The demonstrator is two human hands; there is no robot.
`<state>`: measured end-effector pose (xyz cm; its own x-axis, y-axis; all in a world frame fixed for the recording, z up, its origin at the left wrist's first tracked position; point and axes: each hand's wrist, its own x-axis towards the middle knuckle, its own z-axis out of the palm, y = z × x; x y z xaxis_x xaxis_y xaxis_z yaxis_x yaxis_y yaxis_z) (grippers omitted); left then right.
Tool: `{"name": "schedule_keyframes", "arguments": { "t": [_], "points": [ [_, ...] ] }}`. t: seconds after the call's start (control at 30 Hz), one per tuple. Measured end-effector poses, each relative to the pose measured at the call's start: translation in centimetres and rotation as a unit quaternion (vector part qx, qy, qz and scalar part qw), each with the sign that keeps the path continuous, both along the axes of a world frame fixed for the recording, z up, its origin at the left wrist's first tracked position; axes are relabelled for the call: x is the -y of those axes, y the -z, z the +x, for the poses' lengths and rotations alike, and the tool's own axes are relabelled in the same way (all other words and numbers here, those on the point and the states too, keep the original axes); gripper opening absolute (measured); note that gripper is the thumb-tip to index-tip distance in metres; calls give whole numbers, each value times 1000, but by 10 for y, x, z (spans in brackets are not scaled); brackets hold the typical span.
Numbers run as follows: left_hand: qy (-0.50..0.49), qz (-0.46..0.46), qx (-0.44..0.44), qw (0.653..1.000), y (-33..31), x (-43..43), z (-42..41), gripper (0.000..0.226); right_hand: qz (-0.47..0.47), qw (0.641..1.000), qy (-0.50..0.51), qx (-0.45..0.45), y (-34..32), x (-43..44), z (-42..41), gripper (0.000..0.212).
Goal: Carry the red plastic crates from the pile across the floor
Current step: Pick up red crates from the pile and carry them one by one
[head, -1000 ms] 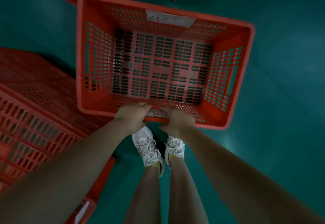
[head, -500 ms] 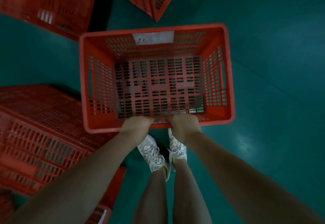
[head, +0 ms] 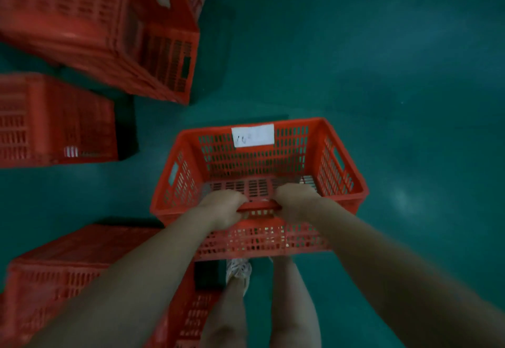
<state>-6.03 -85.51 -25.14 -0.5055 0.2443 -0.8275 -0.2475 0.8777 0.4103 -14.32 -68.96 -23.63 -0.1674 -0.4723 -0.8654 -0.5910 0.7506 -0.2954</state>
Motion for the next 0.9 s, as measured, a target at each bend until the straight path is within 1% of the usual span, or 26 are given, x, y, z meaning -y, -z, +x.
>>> {"name": "schedule_keyframes", "arguments": {
  "t": [0.13,0.23,0.3,0.4,0.53,0.67,0.77,0.9],
  "points": [
    [76,24,9,997,-76,-32,-25,18,9,995,99,20,-70,-43,5,43],
    [133,28,-4,991,-144,-60,-39,16,20,986,168,8,-134,-75,11,46],
    [158,29,-15,987,-185,-77,-47,15,29,977,210,4,-176,-92,13,40],
    [220,30,-46,974,-250,-109,-60,12,21,961,275,-10,-247,-126,22,21],
    [301,19,-106,948,-321,-151,-76,15,15,944,323,-66,-323,-164,34,30],
    [371,16,-166,914,-387,-200,-90,24,1,918,376,-128,-396,-209,45,20],
    [415,19,-205,886,-430,-238,-96,29,-4,897,406,-176,-438,-242,56,21],
    [460,28,-261,848,-483,-294,-98,28,9,864,447,-232,-481,-291,72,21]
  ]
}}
